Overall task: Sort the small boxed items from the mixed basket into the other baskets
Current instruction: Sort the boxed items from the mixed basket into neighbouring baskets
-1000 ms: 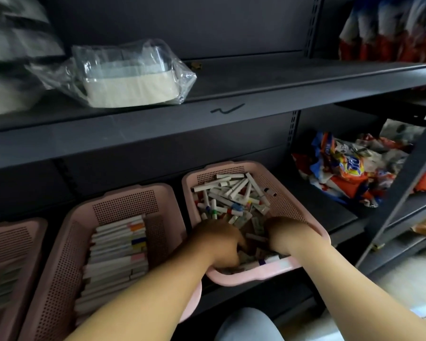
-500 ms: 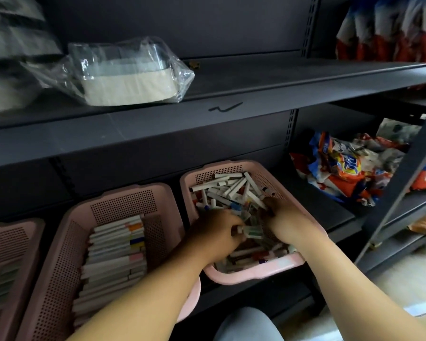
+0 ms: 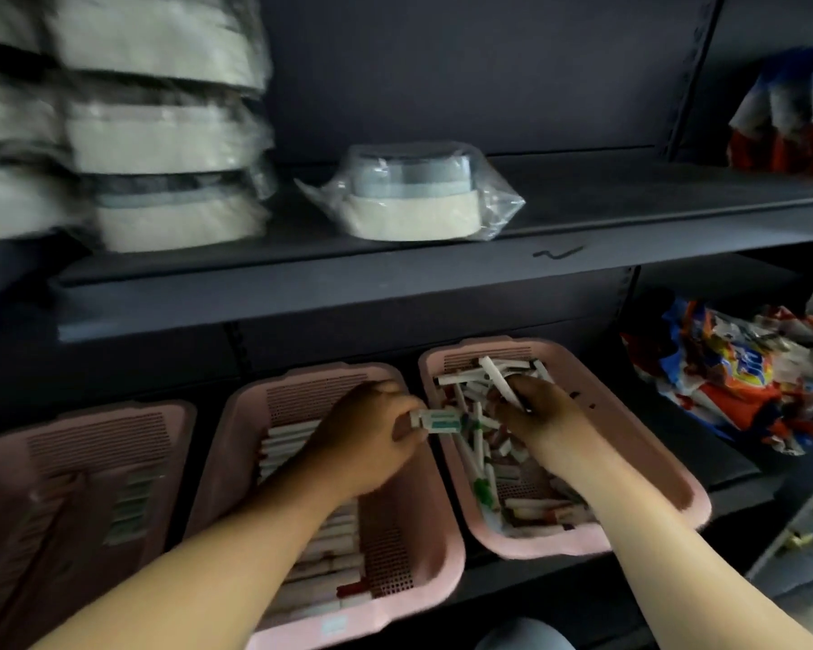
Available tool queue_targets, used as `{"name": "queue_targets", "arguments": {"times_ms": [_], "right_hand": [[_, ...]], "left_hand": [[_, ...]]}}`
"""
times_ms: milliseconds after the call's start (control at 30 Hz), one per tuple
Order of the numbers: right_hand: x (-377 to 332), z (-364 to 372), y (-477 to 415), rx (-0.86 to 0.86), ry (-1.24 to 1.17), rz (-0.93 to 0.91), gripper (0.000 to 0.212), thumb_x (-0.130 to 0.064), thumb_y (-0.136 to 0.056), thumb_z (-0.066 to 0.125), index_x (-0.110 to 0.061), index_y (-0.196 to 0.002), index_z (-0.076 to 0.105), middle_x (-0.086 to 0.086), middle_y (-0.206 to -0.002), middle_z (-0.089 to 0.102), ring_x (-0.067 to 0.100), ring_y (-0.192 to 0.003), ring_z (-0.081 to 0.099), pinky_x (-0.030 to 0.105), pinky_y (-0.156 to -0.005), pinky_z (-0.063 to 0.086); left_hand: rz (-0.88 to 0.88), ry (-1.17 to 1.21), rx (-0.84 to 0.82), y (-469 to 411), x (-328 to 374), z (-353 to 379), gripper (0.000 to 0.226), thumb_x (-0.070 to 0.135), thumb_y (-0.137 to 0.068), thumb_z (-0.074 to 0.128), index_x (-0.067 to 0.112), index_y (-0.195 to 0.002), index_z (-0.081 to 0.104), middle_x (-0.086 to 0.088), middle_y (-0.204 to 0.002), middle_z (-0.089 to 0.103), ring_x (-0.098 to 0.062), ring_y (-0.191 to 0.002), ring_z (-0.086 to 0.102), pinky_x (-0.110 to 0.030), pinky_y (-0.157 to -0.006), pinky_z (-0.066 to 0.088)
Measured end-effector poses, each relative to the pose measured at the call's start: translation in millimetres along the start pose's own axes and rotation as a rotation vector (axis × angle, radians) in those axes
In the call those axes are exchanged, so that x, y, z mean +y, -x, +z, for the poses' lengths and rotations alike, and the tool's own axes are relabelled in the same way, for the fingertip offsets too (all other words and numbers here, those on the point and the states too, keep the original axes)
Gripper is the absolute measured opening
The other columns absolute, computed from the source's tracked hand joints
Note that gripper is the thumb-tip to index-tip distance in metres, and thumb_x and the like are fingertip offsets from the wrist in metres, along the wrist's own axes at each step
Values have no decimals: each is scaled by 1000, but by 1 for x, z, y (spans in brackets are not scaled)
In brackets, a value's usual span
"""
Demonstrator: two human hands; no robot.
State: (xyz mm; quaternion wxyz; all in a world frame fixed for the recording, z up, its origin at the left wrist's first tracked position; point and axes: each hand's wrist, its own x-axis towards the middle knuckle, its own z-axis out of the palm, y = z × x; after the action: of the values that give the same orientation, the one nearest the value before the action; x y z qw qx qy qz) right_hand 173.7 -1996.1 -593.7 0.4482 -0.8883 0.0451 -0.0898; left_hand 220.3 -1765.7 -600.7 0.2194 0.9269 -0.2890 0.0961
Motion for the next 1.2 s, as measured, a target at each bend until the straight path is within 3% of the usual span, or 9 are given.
{"name": "queue_targets", "arguments": {"times_ms": [233, 333, 433, 533, 633, 733, 833, 933, 1200], "right_hand": [[-74, 86, -6, -172, 33, -203, 14, -27, -92, 67, -17, -83, 64, 0, -62, 60, 8, -52, 54, 24, -55, 40], [-106, 132, -5, -236, 44, -322, 17, -24, -90, 70, -22, -74, 63, -7, -60, 59, 4, -52, 53, 23, -57, 38], [-134, 178, -2, -343, 117, -344, 14, -25, -92, 67, -17, -82, 62, 1, -67, 60, 18, -58, 59, 36, -59, 45], [-153, 214, 4, -400, 98, -370, 15, -24, -93, 66, -17, -81, 61, 9, -72, 63, 23, -58, 58, 32, -53, 42], [-164, 236, 9, -456, 63, -393, 12, -27, -93, 67, -18, -84, 65, 8, -73, 64, 17, -57, 57, 29, -53, 39], [-168, 251, 12, -467, 93, -390, 16, -32, -92, 68, -17, -88, 65, 8, -72, 62, 11, -53, 52, 28, -52, 38], [-170, 258, 13, -451, 124, -386, 17, -33, -91, 69, -18, -86, 64, 6, -70, 61, 11, -52, 52, 28, -52, 38], [-170, 260, 15, -438, 131, -386, 16, -34, -91, 70, -21, -84, 64, 2, -69, 61, 10, -54, 54, 26, -52, 40], [-166, 263, 18, -448, 140, -382, 18, -36, -92, 68, -20, -86, 63, 0, -69, 60, 9, -54, 53, 21, -48, 37]], "left_hand": [[-230, -40, 87, 81, -83, -91, 30, 41, -90, 77, 28, -117, 74, 15, -108, 64, -9, -99, 64, -30, -87, 53], [-323, -61, 132, 126, -121, -124, 15, 38, -85, 80, 35, -98, 73, 18, -94, 65, -6, -88, 64, -32, -77, 54], [-432, -25, 217, 167, -153, -145, 22, 27, -81, 85, 38, -79, 65, 20, -84, 67, 3, -81, 64, -23, -73, 50], [-514, 25, 239, 197, -168, -155, 27, 18, -86, 83, 32, -75, 61, 14, -75, 69, 8, -75, 65, -12, -70, 49], [-590, 48, 112, 213, -172, -158, 18, 25, -93, 78, 26, -86, 61, 14, -80, 69, 3, -77, 64, -6, -64, 43], [-565, -25, -12, 218, -178, -150, 22, 37, -92, 78, 33, -82, 58, 19, -76, 64, 5, -73, 61, -12, -60, 37], [-527, -202, -165, 215, -183, -139, 26, 40, -91, 73, 30, -74, 56, 14, -82, 62, -7, -79, 59, -23, -65, 37], [-480, -303, -275, 209, -180, -126, 7, 32, -94, 68, 25, -96, 68, 2, -103, 67, -21, -98, 62, -27, -76, 38], [-543, -128, -472, 214, -195, -112, 36, 41, -85, 82, 32, -119, 72, 9, -116, 65, -16, -106, 61, -28, -90, 48]]}}
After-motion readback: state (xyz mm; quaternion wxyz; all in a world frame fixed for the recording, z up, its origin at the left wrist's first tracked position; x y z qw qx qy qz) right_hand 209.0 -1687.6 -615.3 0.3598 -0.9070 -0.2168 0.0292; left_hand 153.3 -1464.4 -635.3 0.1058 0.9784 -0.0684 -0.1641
